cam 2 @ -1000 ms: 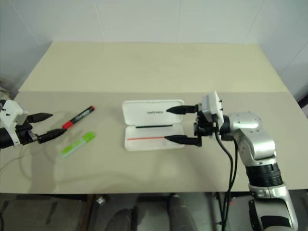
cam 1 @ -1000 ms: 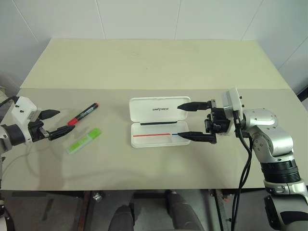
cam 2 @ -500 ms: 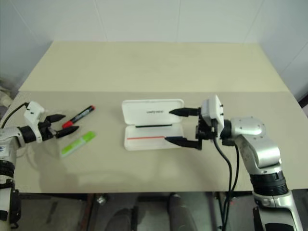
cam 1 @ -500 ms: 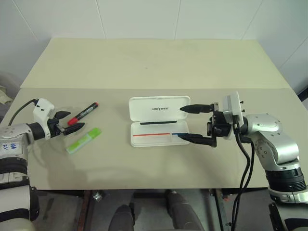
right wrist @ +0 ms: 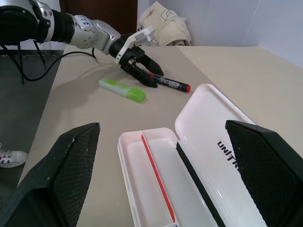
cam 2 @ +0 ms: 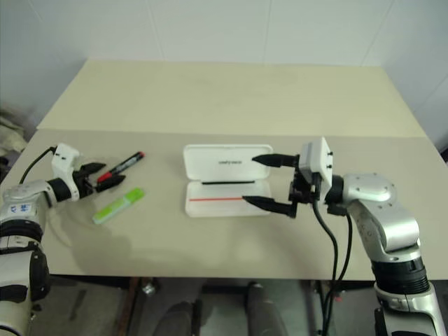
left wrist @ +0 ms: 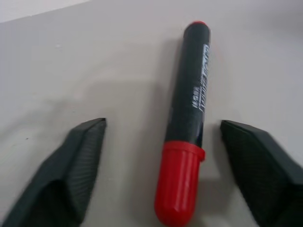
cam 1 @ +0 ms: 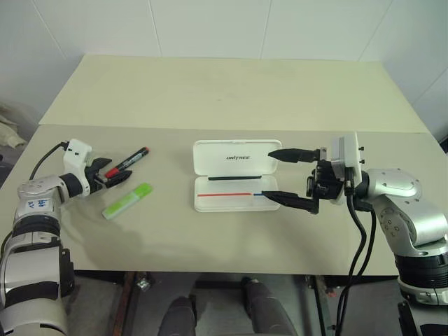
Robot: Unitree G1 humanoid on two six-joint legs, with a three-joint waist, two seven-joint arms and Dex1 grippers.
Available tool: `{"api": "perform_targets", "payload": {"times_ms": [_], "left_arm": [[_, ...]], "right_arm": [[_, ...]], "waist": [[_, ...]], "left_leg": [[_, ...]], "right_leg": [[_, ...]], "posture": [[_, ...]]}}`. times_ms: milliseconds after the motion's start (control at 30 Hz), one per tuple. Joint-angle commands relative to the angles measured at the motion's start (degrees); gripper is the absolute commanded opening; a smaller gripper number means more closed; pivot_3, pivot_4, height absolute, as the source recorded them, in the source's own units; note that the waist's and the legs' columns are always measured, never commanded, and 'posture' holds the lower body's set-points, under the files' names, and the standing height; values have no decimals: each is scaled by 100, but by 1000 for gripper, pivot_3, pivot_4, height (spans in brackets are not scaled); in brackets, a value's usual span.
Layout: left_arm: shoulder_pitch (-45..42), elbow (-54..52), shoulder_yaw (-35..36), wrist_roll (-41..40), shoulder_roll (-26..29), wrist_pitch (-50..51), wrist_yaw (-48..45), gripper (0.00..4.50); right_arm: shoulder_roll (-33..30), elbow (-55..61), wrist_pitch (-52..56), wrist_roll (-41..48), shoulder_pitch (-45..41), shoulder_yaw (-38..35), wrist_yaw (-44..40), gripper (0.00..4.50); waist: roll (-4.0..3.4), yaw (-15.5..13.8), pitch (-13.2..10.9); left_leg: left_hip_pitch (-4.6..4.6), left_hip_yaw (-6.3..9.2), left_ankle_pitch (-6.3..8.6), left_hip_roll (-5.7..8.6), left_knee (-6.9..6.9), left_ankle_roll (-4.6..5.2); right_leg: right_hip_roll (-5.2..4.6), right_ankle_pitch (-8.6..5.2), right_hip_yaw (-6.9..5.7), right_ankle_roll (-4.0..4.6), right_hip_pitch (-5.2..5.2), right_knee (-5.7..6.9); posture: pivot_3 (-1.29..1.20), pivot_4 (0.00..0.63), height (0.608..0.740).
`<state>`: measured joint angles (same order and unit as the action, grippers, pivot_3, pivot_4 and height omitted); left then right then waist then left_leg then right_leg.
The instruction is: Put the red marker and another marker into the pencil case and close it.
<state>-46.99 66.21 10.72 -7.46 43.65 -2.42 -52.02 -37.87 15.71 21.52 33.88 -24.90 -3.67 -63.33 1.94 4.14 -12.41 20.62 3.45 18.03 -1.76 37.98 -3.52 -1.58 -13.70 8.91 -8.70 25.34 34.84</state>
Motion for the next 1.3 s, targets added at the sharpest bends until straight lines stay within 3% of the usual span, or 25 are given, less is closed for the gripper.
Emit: {"api": "perform_targets", "payload": {"times_ms": [33,267,433,633,867,1000,1133,1300], "left_arm": [[-119,118,-3,-10,-99,100,-178,2870],[-134,110,-49,39,-147,252,-368,656],[-6,17,-6,56,-124,195,-88,652],[337,-895,131,-320,-118,255,-678,652],[1075,-2782,267,-767,119,799,-1246,652],[1531,-4422,345,-1391,284,1436,-1737,652],[1681,-5841,-1,-1837,255,2168,-1993,652],[1682,-6596,-374,-1983,134,2507,-2042,652]], "right_arm": [[-106,270,17,148,23,-223,72,4500],[-128,289,14,153,24,-254,111,4500],[-86,230,-33,115,-25,-202,117,4500],[-79,-52,-110,146,-65,-225,-41,4500],[-98,-268,-177,149,-176,-297,-189,4500],[-112,-258,-164,159,-177,-344,-190,4500],[-179,-254,-288,36,-2,-321,-255,4500],[-249,-300,-343,-56,147,-409,-192,4500]], "waist": [[0,-21,0],[0,-82,0],[0,-86,0],[0,-80,0],[1,-76,0],[1,-71,0],[0,-95,0],[0,-69,0]], "left_leg": [[0,0,0,0,1,0],[1,-1,0,0,0,0],[-1,0,0,0,0,0],[-3,-2,0,0,0,1],[2,0,0,-3,-2,0],[2,-1,0,-3,-2,0],[4,1,0,-3,-2,0],[4,-1,0,-2,0,0]], "right_leg": [[0,0,0,0,0,0],[0,0,0,0,0,-5],[0,0,0,0,0,-2],[1,0,1,1,0,4],[1,0,0,1,2,-3],[0,0,2,1,2,-3],[0,-1,0,2,2,-6],[1,0,3,1,0,-12]], "posture": [[0,150,740],[0,150,740],[0,150,740],[0,150,740],[0,150,740],[0,150,740],[0,150,740],[0,150,740]]}}
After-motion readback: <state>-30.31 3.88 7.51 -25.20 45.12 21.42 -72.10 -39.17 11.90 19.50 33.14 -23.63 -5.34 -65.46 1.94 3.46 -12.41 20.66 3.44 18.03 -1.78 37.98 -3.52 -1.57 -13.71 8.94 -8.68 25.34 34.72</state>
